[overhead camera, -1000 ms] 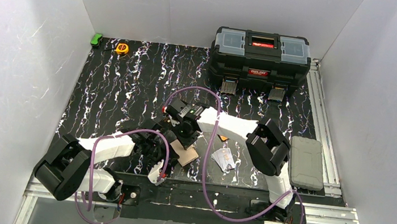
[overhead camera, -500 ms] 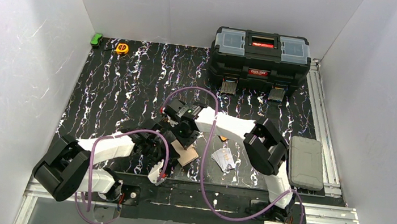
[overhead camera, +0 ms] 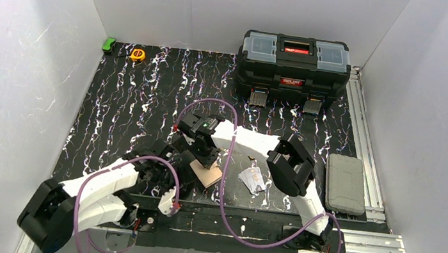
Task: Put the credit cards into the card holder
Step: Close the card holder at the center of the board.
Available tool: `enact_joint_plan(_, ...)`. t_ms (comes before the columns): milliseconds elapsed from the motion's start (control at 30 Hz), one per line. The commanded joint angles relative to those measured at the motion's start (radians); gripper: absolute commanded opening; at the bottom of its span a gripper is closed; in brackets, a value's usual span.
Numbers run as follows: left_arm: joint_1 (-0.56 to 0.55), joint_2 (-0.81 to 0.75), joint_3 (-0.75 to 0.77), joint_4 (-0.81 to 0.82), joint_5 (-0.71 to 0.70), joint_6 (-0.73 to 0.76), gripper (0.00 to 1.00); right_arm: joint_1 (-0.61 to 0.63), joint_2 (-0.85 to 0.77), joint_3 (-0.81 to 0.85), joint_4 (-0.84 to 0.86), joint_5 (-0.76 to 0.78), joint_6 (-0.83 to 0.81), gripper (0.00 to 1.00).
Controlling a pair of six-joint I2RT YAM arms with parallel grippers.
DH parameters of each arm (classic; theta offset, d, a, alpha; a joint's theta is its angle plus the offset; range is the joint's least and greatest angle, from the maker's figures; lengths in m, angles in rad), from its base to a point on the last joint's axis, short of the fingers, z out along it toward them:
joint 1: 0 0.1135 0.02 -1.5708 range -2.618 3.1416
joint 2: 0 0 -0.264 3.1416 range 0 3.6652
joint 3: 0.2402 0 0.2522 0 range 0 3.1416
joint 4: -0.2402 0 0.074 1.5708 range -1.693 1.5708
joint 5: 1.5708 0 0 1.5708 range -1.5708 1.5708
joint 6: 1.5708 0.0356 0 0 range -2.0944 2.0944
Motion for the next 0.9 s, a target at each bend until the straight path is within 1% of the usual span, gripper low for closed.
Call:
enact_joint_plan(0, 0.013, -0.119, -0.043, -0.143, -0.026, -0.024, 0.3, 0.036, 0.148, -0.028, 0.021, -0.035, 0.002, 0.01)
enact_joint_plan(167, 0.028, -0.275, -0.077, -0.204, -0.081, -0.087, 0.29, 0.039, 0.18, -0.006, 0.003, -0.03, 0.004, 0.01)
enact_joint_plan(333, 0.037, -0.413, -0.066, -0.276, -0.156, -0.191, 0.3, 0.069, 0.251, 0.072, -0.063, 0.025, -0.002, 0.01)
enact_joint_plan(467, 0.052, -0.484, -0.038, -0.327, -0.195, -0.228, 0.3, 0.088, 0.303, 0.128, -0.111, 0.052, -0.004, 0.01)
enact_joint_plan(733, 0.062, -0.586, 0.044, -0.404, -0.268, -0.273, 0.29, 0.138, 0.341, 0.147, -0.119, 0.094, 0.025, 0.01)
enact_joint_plan(767, 0.062, -0.592, 0.053, -0.405, -0.275, -0.277, 0.3, 0.143, 0.341, 0.143, -0.115, 0.099, 0.03, 0.07)
enact_joint_plan(800, 0.062, -0.595, 0.062, -0.404, -0.284, -0.283, 0.3, 0.147, 0.341, 0.141, -0.112, 0.101, 0.034, 0.15)
enact_joint_plan(867, 0.063, -0.595, 0.073, -0.394, -0.304, -0.288, 0.3, 0.16, 0.339, 0.141, -0.109, 0.113, 0.036, 0.22)
